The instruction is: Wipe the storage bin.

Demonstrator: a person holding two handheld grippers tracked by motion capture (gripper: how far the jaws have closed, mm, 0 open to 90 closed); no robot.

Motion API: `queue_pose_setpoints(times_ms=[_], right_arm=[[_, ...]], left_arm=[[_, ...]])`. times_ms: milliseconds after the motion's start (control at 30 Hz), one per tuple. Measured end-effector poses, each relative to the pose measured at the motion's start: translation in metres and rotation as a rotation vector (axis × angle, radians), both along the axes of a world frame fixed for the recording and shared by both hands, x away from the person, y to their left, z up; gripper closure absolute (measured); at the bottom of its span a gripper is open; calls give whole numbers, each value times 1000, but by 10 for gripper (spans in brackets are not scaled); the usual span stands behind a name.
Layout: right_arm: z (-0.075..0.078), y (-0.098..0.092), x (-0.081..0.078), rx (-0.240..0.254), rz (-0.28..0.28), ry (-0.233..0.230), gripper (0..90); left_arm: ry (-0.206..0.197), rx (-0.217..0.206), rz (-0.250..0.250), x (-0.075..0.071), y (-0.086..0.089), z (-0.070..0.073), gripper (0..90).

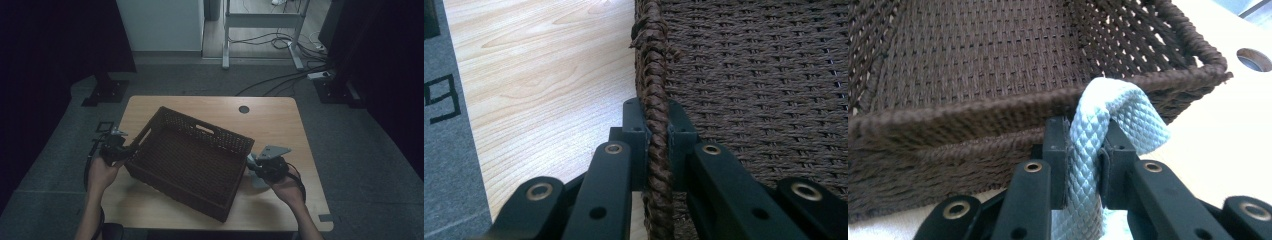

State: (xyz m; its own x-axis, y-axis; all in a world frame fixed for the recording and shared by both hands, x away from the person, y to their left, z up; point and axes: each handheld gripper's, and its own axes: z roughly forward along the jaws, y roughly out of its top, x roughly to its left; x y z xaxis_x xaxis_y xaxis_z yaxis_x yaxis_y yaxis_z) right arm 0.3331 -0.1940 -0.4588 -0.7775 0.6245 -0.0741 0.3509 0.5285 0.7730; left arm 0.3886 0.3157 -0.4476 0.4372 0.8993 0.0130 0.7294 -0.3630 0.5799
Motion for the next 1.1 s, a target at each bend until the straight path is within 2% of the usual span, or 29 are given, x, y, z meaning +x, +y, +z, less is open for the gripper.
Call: queue_pose_setpoints(times_ms=[167, 300, 400, 567, 733, 1100], right_arm=[[0, 4, -4, -8, 8, 1, 755], [-1, 6, -9, 8, 46, 23, 766], [0, 13, -16, -17, 58, 15, 765], [-1, 16, -28, -3, 92, 23, 765], [-1, 23, -41, -19, 123, 19, 766], [-1, 28, -56, -25, 166, 19, 764]], left_arm=[[4, -3, 1, -1, 3, 0, 830], [5, -5, 5, -2, 4, 0, 829], [5, -1, 6, -3, 4, 0, 829], [6, -4, 6, -4, 5, 0, 828], [5, -10, 9, -5, 5, 0, 828], [7, -9, 14, -5, 5, 0, 829]])
